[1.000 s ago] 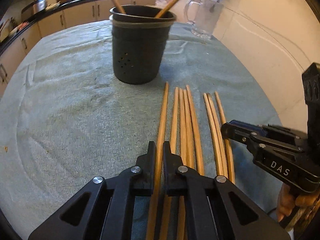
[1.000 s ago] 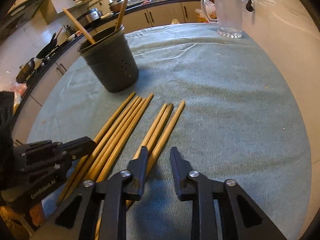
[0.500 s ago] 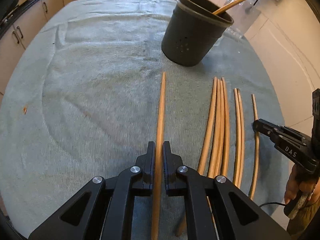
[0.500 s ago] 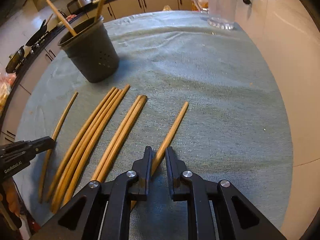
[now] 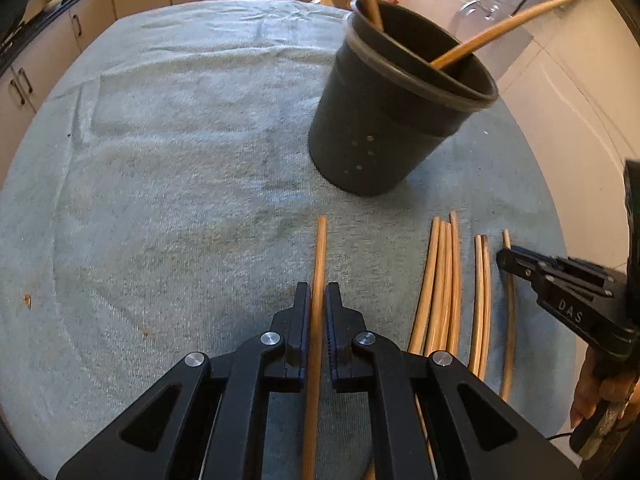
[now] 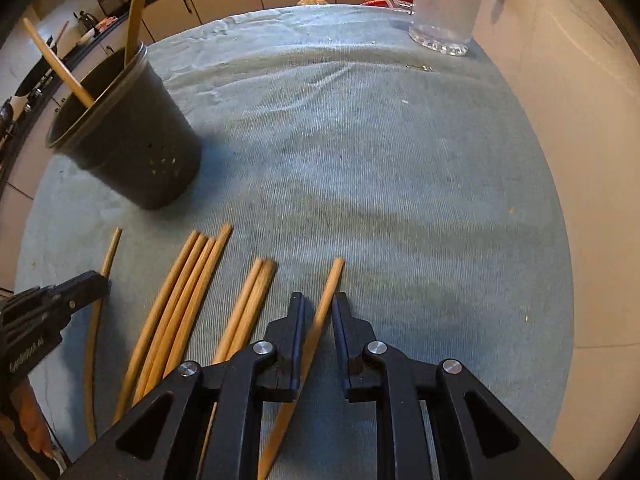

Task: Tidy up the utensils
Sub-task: 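Carry the chopstick in the left tool over the cup while the right tool carries its chopstick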

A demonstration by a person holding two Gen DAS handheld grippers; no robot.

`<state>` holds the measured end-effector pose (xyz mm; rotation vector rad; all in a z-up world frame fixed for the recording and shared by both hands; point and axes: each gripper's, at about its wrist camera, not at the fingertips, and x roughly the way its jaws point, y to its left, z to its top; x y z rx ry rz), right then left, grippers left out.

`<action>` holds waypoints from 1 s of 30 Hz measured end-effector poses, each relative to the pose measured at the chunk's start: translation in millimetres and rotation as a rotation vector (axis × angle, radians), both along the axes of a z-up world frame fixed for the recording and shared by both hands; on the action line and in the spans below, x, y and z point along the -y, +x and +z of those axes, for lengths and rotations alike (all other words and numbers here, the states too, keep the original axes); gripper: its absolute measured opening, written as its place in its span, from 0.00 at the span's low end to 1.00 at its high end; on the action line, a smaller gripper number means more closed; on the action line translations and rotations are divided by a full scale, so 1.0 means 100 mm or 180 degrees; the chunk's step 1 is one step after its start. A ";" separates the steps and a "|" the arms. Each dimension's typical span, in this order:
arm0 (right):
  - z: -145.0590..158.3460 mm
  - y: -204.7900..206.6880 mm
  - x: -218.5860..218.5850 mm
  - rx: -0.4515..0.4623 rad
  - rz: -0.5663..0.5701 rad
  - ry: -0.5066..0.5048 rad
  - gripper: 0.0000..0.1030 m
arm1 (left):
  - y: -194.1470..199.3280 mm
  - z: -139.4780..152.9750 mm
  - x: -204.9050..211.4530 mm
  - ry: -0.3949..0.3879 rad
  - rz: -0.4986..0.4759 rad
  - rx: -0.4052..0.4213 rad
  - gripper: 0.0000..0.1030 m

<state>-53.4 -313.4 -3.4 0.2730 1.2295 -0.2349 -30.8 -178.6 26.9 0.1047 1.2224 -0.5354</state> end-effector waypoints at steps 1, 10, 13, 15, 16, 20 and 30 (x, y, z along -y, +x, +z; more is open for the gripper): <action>0.01 0.01 -0.01 0.0018 0.0016 0.0000 0.10 | -0.04 0.02 -0.02 -0.0007 -0.0025 0.0033 0.05; 0.50 -0.43 0.13 0.0958 -0.0158 0.0343 0.06 | -0.46 0.67 -0.34 -0.0490 0.0043 0.0574 0.05; 0.77 -0.63 0.05 0.1330 -0.0135 0.0310 0.06 | -0.71 1.00 -0.47 -0.0614 0.0051 0.0868 0.05; 0.91 -0.72 -0.03 0.1522 -0.0125 0.0264 0.06 | -0.87 1.13 -0.50 -0.0663 0.0054 0.1059 0.05; 1.01 -0.82 -0.07 0.1675 -0.0111 0.0228 0.06 | -0.93 1.23 -0.52 -0.0680 0.0058 0.1158 0.05; 1.23 -1.13 -0.27 0.1990 -0.0043 0.0037 0.06 | -1.17 1.40 -0.58 -0.0728 0.0049 0.1419 0.05; 1.45 -1.62 -0.63 0.2158 0.0123 -0.0282 0.06 | -1.67 1.56 -0.74 -0.0780 0.0089 0.1689 0.05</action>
